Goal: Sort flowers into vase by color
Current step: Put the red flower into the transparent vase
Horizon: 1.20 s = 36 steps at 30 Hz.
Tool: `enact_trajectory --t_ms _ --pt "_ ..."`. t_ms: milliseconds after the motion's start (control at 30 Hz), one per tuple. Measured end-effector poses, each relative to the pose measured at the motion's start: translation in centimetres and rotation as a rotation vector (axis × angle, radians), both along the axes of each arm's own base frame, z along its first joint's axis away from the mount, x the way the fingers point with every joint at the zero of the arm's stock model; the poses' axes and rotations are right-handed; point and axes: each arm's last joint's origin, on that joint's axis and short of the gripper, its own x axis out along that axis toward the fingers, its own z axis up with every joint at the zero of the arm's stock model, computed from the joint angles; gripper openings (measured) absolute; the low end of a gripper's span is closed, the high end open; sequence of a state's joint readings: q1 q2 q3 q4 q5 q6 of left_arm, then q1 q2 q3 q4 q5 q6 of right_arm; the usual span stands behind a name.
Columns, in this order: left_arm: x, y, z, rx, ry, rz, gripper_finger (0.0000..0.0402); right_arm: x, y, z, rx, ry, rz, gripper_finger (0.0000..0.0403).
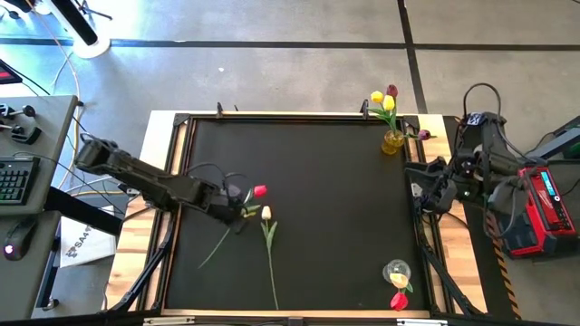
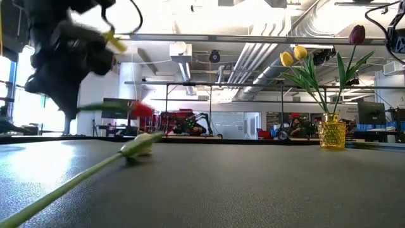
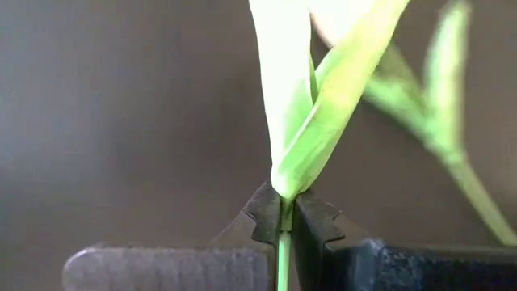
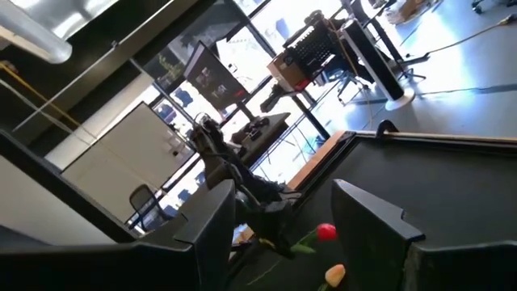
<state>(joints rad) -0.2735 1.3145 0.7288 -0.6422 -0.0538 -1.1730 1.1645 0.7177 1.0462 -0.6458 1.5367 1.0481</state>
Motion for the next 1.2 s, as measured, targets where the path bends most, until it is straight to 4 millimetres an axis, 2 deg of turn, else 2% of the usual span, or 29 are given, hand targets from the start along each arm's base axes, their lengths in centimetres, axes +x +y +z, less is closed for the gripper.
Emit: enact_trajectory --t_ms 167,467,633,867,1067,1200 --pt "0.4 1.2 2.5 0.094 -0.184 -0.003 0.0001 0.8 1.1 -0.4 0.019 -0.006 -0.030 0.0193" --pt "4.3 2.7 8.2 0.234 -0.847 -0.130 0.0001 3.4 2.8 -1.3 0.006 0.057 -0.028 0.0193" --pt "5.5 3.7 10.0 0.275 -1.071 -0.142 0.0001 5.2 3.4 -1.6 0.008 0.098 -0.003 0.0193" --pt "7.4 4.2 9.4 0.236 -1.087 -0.188 0.0001 8.4 4.0 -1.5 -0.063 0.137 0.030 0.0193" --pt "10.9 3.8 10.3 0.234 -1.110 -0.316 0.0001 11.2 4.0 -1.6 -0.130 0.140 -0.009 0.0193" --pt "13.6 3.5 11.4 0.269 -1.141 -0.379 0.0001 12.9 3.7 -2.2 -0.094 0.153 0.063 0.0193"
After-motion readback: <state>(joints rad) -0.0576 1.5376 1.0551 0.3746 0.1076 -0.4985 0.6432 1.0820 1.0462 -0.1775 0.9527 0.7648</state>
